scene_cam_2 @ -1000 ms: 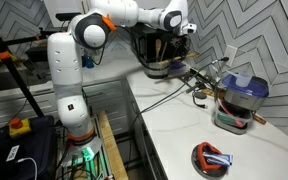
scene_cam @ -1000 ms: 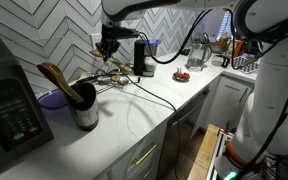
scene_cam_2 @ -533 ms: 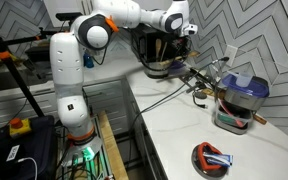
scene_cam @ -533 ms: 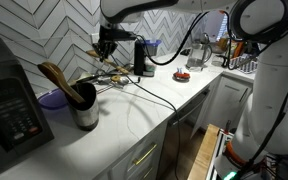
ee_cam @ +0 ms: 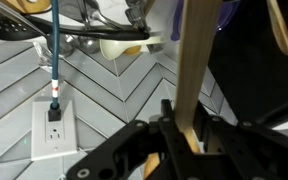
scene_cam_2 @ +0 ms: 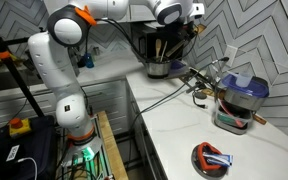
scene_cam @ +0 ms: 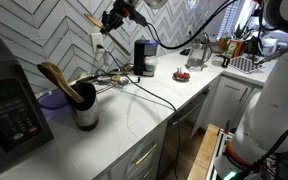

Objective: Put the wooden spatula in the utensils box

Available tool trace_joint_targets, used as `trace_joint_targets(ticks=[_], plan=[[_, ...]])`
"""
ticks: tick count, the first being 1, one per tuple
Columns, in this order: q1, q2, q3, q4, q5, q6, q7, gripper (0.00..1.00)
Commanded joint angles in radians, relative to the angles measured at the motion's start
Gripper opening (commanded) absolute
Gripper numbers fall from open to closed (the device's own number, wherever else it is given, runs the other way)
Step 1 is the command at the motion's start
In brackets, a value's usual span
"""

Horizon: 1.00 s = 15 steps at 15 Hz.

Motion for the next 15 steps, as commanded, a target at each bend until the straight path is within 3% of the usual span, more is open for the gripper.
trace_joint_targets(ticks=[1,2,4,7,8,12,15], plan=[[0.036,-0.059,0.002,-0.124,0.273,0.092,-0.242,0.06],[0.019,-0.028,-0.008,-0.056,0.155,0.043,-0.141,0.23],[0.033,-0.032,-0.001,-0.082,0.229,0.067,-0.203,0.23],[0.038,-0.032,0.001,-0.089,0.241,0.075,-0.21,0.23],[0.053,-0.032,0.008,-0.081,0.319,0.121,-0.316,0.06],[0.085,-0.053,0.024,-0.092,0.544,0.159,-0.617,0.06],[0.107,-0.06,0.017,-0.091,0.711,0.117,-0.843,0.06]])
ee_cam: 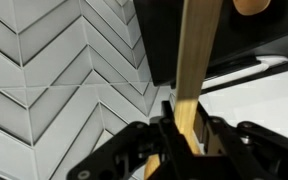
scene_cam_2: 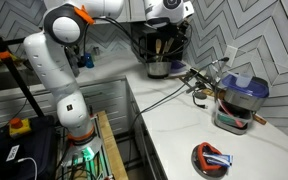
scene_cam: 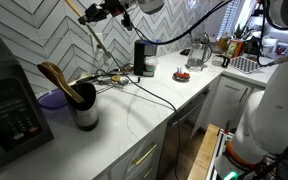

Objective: Put the wooden spatula in the utensils box

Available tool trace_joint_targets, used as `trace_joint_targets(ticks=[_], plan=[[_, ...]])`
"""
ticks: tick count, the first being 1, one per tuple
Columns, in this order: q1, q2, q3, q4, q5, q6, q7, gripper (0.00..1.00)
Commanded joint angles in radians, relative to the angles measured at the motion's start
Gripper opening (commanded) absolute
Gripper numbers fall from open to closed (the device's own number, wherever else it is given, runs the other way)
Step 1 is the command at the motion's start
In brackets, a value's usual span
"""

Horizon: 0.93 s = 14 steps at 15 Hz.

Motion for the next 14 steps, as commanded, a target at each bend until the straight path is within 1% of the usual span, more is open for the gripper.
trace_joint_targets(ticks=[1,2,4,8,11,14], plan=[[0.021,-0.026,-0.02,-0.021,0.187,-0.057,-0.271,0.06],[0.005,-0.025,-0.012,-0.018,0.234,-0.084,-0.342,0.06],[-0.009,-0.022,-0.026,-0.022,0.328,-0.162,-0.488,0.06],[-0.044,0.012,-0.055,-0.048,0.603,-0.335,-0.768,0.06],[-0.081,0.036,-0.081,-0.141,0.785,-0.538,-0.974,0.06],[-0.107,0.088,-0.092,-0.222,0.866,-0.782,-1.083,0.06]])
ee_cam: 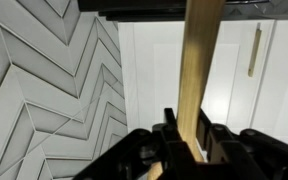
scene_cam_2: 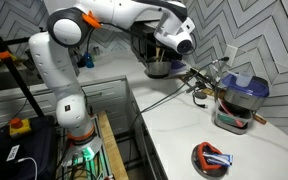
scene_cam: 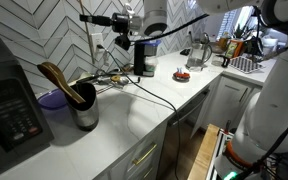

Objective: Put the wooden spatula in the utensils box

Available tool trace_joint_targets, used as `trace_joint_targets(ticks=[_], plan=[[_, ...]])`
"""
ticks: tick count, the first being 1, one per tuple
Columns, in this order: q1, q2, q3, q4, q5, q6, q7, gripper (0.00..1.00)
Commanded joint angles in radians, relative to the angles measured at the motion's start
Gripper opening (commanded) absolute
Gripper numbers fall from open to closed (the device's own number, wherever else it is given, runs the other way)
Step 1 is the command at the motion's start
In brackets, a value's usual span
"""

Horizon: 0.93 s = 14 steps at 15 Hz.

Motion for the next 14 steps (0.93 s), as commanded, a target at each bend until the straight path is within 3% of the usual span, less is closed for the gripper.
trace_joint_targets(ticks=[1,8,12,14], plan=[[-0.031,0.052,-0.012,-0.096,0.094,-0.271,-0.14,0.06],[-0.032,0.212,0.011,0.018,0.076,-0.656,-0.017,0.06],[-0.01,0.284,0.025,0.079,0.053,-0.603,0.155,0.06],[0.004,0.315,0.019,0.103,0.02,-0.549,0.163,0.06]])
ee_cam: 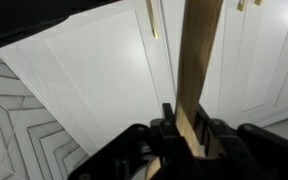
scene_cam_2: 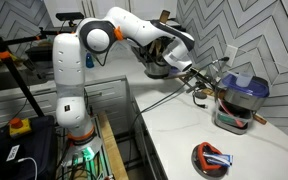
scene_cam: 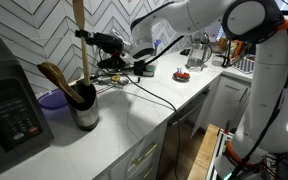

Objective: Put the wooden spatula in the utensils box

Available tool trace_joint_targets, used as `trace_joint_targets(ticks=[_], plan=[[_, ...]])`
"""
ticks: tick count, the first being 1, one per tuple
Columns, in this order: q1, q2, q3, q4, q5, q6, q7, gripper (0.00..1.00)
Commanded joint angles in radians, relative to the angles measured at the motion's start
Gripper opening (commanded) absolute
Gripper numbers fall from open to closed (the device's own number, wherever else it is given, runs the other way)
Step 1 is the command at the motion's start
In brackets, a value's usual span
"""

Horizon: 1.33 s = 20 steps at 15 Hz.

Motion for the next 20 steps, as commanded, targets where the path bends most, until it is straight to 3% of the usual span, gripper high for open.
trace_joint_targets(ticks=[1,5,11,18,19,20], plan=[[0.018,0.078,-0.007,0.071,-0.045,0.051,0.045,0.06],[0.046,0.113,-0.023,0.114,-0.128,0.219,-0.006,0.06],[0.068,0.119,-0.003,0.161,-0.162,0.437,-0.046,0.06],[0.054,0.123,0.011,0.145,-0.173,0.408,0.012,0.06],[0.054,0.127,0.011,0.144,-0.173,0.407,0.013,0.23],[0.054,0.128,0.011,0.145,-0.173,0.407,0.012,0.23]])
